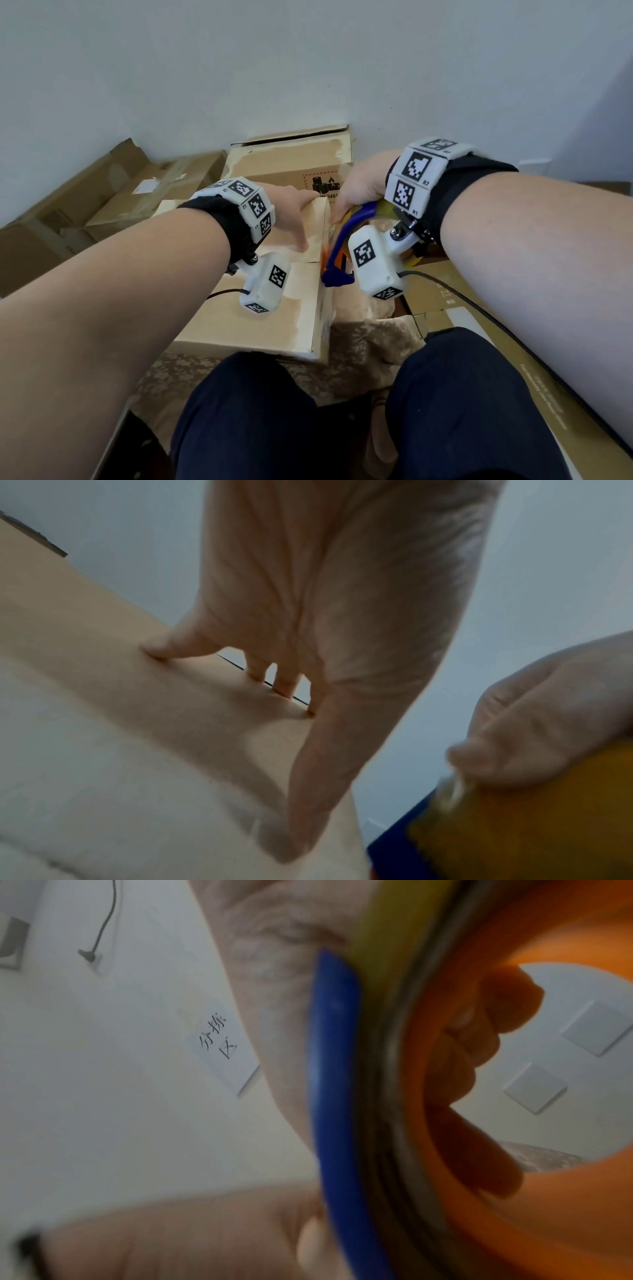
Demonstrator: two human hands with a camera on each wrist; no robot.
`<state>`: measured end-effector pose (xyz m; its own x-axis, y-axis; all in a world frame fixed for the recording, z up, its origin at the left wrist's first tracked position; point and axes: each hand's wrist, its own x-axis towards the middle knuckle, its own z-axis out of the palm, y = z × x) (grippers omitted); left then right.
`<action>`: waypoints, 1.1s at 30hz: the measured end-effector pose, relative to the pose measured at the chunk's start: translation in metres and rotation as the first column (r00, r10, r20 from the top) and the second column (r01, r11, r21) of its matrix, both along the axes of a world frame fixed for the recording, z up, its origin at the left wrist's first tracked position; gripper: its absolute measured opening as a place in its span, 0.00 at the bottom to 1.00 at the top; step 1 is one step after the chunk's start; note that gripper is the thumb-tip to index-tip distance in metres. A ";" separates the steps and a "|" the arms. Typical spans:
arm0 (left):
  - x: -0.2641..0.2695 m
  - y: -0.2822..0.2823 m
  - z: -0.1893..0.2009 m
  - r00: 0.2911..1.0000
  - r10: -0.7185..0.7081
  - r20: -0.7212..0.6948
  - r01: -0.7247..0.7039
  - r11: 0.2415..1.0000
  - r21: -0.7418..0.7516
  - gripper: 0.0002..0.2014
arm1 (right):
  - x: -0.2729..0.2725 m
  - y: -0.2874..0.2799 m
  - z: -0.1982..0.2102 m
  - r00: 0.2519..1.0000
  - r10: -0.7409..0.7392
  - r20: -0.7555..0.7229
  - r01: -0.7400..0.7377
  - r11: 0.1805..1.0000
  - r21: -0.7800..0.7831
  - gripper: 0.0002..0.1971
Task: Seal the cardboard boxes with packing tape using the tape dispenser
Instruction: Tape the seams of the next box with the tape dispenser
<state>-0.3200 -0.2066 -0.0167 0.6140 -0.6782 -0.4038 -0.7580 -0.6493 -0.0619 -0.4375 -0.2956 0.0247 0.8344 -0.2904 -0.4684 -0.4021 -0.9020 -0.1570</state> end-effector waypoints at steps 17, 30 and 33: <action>0.013 0.040 0.001 0.979 0.080 -0.190 -0.087 0.996 -0.029 0.37 | -0.009 -0.017 -0.021 0.973 -0.214 0.086 0.209 0.976 0.063 0.17; 0.017 0.127 0.012 0.970 0.194 -0.146 -0.176 0.976 0.127 0.52 | 0.003 -0.001 -0.006 0.844 -0.231 0.485 0.330 0.935 -0.128 0.17; 0.018 0.137 0.008 0.968 0.180 -0.174 -0.147 0.971 0.187 0.58 | 0.021 0.008 -0.003 0.779 -0.299 0.551 0.419 0.902 -0.104 0.18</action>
<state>-0.3024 -0.0691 -0.0082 0.6126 -0.4856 -0.6236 -0.6509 -0.7575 -0.0496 -0.4167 -0.2880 0.0213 0.7466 -0.6574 0.1025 -0.6184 -0.7424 -0.2576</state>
